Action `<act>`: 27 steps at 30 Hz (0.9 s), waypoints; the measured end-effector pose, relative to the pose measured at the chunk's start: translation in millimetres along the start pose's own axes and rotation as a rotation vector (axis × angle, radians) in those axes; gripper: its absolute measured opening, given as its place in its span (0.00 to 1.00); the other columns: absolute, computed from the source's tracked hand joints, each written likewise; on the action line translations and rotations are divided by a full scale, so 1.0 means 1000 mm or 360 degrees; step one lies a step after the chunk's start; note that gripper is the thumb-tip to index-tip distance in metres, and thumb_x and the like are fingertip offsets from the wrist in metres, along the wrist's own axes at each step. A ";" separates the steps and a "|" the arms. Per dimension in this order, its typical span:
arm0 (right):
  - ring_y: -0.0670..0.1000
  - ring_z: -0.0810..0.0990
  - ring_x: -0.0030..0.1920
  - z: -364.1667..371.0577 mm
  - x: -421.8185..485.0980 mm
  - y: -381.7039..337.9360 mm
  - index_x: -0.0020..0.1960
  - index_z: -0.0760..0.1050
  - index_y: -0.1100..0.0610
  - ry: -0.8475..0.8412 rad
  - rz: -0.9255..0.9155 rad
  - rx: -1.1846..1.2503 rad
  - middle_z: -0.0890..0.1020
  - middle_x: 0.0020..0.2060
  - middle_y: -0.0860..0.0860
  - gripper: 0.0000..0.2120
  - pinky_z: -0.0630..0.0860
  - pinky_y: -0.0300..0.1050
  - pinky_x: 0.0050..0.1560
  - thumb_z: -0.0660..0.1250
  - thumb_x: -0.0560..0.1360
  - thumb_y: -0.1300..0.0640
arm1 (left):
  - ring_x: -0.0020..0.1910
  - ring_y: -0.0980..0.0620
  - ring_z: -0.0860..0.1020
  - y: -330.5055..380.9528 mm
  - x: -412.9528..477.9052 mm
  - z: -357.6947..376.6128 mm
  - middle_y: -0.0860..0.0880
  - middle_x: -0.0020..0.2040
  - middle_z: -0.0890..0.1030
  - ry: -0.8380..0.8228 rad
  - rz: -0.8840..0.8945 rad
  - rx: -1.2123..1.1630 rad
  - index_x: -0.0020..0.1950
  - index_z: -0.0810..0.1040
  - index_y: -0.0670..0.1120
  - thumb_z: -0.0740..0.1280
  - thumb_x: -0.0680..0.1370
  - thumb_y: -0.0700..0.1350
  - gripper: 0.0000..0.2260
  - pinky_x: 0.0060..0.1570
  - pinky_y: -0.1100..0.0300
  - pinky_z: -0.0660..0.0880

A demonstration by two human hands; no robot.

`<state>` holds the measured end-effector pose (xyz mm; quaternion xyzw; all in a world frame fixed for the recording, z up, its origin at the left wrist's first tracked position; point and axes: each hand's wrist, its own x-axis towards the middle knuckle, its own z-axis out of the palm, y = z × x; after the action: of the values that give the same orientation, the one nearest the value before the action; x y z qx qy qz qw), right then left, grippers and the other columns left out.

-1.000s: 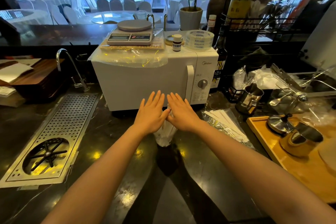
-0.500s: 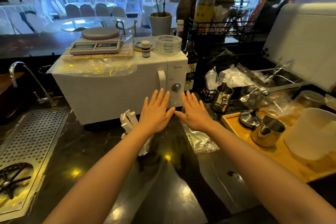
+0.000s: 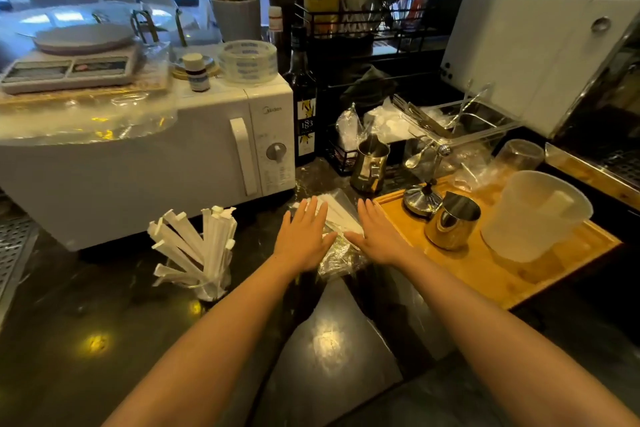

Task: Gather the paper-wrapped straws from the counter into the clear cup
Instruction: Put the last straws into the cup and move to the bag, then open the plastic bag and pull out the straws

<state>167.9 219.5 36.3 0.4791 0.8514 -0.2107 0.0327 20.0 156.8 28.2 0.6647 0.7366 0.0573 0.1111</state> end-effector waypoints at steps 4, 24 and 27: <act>0.58 0.40 0.75 0.018 -0.001 0.014 0.74 0.37 0.61 -0.0108 0.0075 0.0094 0.41 0.75 0.60 0.37 0.46 0.54 0.76 0.55 0.78 0.46 | 0.76 0.46 0.42 0.005 0.002 0.025 0.45 0.77 0.44 -0.0169 0.0013 0.0004 0.75 0.44 0.46 0.49 0.79 0.57 0.29 0.73 0.46 0.44; 0.61 0.66 0.64 0.039 0.004 0.041 0.65 0.66 0.59 0.0044 0.0197 0.0299 0.69 0.63 0.62 0.25 0.65 0.50 0.63 0.68 0.72 0.54 | 0.60 0.40 0.68 0.038 0.006 0.059 0.39 0.61 0.71 -0.0173 0.0371 0.0477 0.61 0.68 0.38 0.53 0.80 0.44 0.14 0.50 0.50 0.70; 0.61 0.66 0.64 0.038 0.002 0.041 0.66 0.65 0.59 0.0082 0.0247 0.0385 0.68 0.63 0.62 0.26 0.65 0.48 0.63 0.69 0.71 0.57 | 0.58 0.39 0.69 0.041 0.005 0.054 0.37 0.59 0.71 -0.0213 0.0487 0.0589 0.61 0.68 0.36 0.53 0.78 0.37 0.13 0.48 0.48 0.72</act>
<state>195.1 224.8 -12.4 0.5493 0.7808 -0.2961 -0.0310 72.0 163.0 -15.2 0.7798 0.6164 -0.1064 0.0260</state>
